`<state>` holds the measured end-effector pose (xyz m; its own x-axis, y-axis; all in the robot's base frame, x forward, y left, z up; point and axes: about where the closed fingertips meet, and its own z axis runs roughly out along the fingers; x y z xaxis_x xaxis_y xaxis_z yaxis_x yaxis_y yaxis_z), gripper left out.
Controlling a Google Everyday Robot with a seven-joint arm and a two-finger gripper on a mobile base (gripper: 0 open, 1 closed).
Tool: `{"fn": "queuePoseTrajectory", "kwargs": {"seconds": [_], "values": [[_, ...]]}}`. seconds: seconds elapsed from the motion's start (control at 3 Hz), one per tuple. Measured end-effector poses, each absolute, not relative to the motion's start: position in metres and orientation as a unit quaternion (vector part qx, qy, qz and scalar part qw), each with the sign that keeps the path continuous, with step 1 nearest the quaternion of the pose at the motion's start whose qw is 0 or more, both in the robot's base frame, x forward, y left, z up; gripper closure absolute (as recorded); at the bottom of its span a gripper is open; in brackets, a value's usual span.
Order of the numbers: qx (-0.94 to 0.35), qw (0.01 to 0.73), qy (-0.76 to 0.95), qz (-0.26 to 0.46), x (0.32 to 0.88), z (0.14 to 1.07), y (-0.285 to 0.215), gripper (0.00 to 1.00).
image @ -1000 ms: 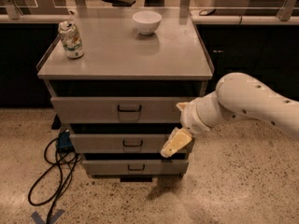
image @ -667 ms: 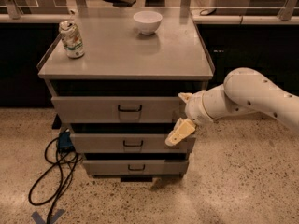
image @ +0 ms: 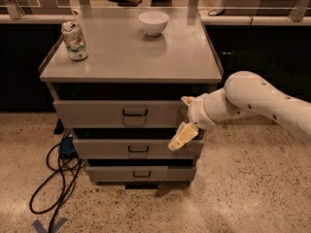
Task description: Open top drawer
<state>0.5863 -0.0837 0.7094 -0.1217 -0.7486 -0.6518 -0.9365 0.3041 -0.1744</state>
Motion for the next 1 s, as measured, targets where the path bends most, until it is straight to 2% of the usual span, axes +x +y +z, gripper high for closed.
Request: {"fn": "queuePoseTrajectory", "kwargs": {"seconds": [0.33, 0.67, 1.0], "values": [[-0.555, 0.345, 0.743, 0.146, 0.615, 0.693, -0.076, 0.0], [-0.549, 0.332, 0.752, 0.154, 0.624, 0.656, -0.061, 0.0], [-0.549, 0.332, 0.752, 0.154, 0.625, 0.662, -0.061, 0.0]]}}
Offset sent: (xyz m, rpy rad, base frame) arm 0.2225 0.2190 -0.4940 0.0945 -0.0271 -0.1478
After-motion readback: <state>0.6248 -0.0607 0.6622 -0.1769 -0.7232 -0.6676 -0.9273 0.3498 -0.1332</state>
